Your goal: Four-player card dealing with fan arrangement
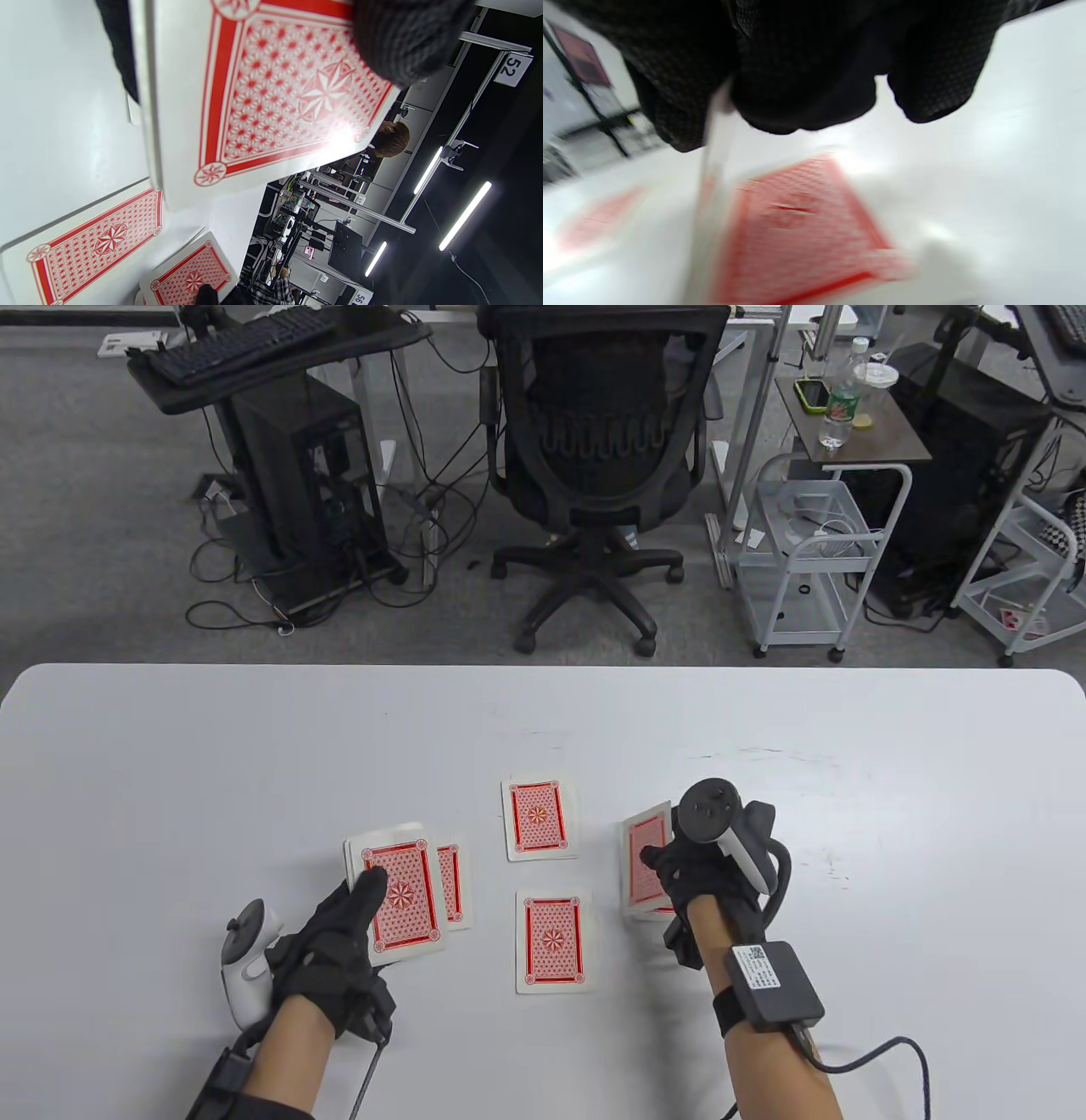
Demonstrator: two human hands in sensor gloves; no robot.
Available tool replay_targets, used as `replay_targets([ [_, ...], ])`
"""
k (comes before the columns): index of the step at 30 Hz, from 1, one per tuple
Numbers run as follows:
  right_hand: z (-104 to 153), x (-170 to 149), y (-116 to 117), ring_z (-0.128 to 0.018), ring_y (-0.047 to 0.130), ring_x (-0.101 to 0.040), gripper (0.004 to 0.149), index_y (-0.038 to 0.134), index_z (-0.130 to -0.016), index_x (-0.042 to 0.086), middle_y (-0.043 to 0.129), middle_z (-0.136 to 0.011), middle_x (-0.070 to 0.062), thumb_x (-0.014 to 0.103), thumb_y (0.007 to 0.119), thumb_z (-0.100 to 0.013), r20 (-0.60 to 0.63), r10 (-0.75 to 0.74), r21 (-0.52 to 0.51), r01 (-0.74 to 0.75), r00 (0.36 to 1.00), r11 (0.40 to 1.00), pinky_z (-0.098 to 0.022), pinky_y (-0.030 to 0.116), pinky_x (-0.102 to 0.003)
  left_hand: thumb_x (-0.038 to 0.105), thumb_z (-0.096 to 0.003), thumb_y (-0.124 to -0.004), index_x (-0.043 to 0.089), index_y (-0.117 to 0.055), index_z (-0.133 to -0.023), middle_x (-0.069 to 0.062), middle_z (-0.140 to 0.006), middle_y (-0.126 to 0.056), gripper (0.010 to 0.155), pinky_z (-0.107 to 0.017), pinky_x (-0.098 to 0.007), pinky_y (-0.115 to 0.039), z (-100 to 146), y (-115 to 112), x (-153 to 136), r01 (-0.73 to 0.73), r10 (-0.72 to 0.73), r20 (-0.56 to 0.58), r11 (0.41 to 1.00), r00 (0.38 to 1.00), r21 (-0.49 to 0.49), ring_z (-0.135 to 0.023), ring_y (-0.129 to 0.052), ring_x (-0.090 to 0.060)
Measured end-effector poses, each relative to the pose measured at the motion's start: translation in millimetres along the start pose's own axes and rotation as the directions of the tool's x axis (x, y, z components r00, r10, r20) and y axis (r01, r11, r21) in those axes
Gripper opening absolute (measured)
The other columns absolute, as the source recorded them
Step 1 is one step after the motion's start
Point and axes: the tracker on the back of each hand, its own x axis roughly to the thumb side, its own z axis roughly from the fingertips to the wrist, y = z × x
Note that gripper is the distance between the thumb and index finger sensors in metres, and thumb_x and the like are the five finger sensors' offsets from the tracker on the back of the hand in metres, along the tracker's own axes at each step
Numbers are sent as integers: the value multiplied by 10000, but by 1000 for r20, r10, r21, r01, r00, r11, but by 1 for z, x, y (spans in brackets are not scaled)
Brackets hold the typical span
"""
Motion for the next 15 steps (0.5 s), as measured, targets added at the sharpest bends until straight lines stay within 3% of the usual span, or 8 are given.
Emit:
replay_targets([
  [3,-5,-1,13,-311,973,-119,785,605,-1018,83,865,-702,-5,465,936,-417,-46,202,-51,-204,978,978,-494,744,-542,553,-502,-806,324,-750,-928,78,-876,-928,487,-495,-437,-895,1,2,0,-2,2,-1,1000,1000,11,-706,-1039,-248],
  [6,-6,0,20,-377,975,-131,797,582,-1036,111,848,-750,-9,528,879,-425,-80,317,-23,-320,945,947,-524,723,-552,553,-503,-806,324,-748,-929,81,-877,-926,487,-496,-436,-896,1,4,0,-9,9,-2,1000,1000,21,-707,-1039,-248],
  [11,8,9,-3,-422,978,-154,796,553,-1057,98,829,-789,-40,528,857,-460,-14,174,-63,-174,985,983,-529,715,-561,555,-502,-807,326,-750,-927,78,-876,-928,487,-495,-436,-895,0,3,0,-11,11,2,1000,1000,18,-706,-1038,-248],
  [15,38,42,-21,-502,988,-193,740,550,-1060,81,805,-834,-77,512,807,-516,145,-113,-22,117,983,993,-539,704,-576,553,-500,-809,322,-753,-924,80,-872,-930,487,-494,-441,-894,1,-6,-1,-4,4,8,1000,1000,-5,-704,-1039,-248],
])
